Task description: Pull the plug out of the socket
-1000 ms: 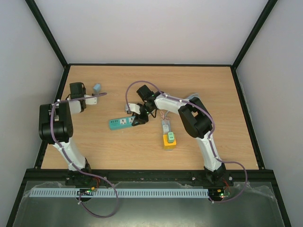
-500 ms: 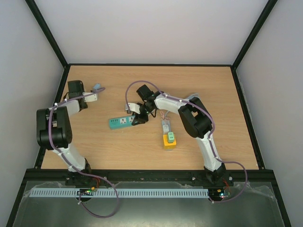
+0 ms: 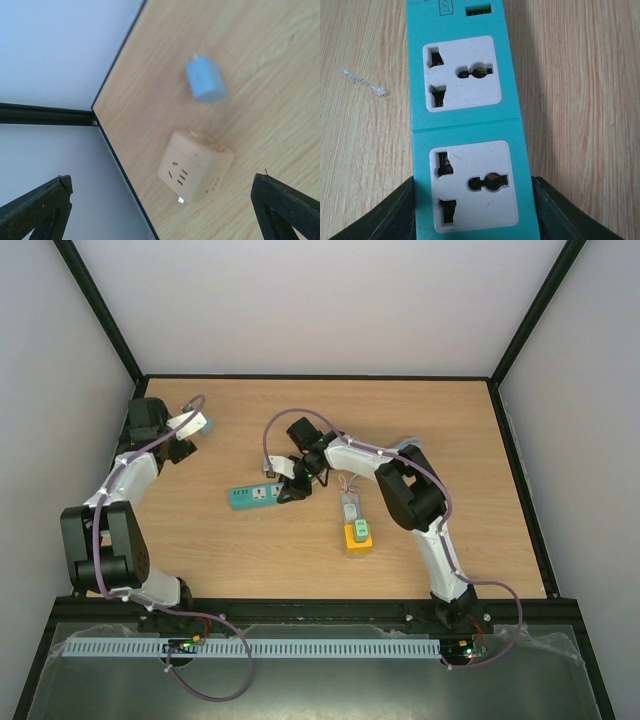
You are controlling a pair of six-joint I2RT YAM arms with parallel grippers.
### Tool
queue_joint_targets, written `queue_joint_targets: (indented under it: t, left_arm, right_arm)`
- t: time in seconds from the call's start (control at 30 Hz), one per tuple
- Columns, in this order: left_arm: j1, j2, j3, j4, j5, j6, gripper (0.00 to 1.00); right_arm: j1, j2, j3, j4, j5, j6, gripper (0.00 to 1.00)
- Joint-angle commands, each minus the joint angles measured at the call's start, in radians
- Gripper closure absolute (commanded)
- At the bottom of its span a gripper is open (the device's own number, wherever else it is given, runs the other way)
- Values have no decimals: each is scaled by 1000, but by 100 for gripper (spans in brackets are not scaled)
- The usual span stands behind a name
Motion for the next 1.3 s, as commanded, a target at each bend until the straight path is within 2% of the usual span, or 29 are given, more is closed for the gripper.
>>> queue_joint_targets:
  t: [0.0,0.37,0.6,0.9,1.27]
  left_arm:
    - [-3,-61,60,-62,142,-210,0]
    - [-2,-164,125,-93,383,-492,0]
    - [-4,-179,140,-70,432,-664,0]
    - [-25,-202,132,-115,454,-675,1]
    - [-53,-209,112,-246,488,-594,1]
  right_arm:
    - [-20,80,14,-54,143,14,82]
    - [-83,99,72,-87,177,-4,82]
    - [-131,124,119,-125,216,-47,82]
    - [-180,194,276,-200,261,-95,80]
    - [-254,257,417,-239,327,-119,79]
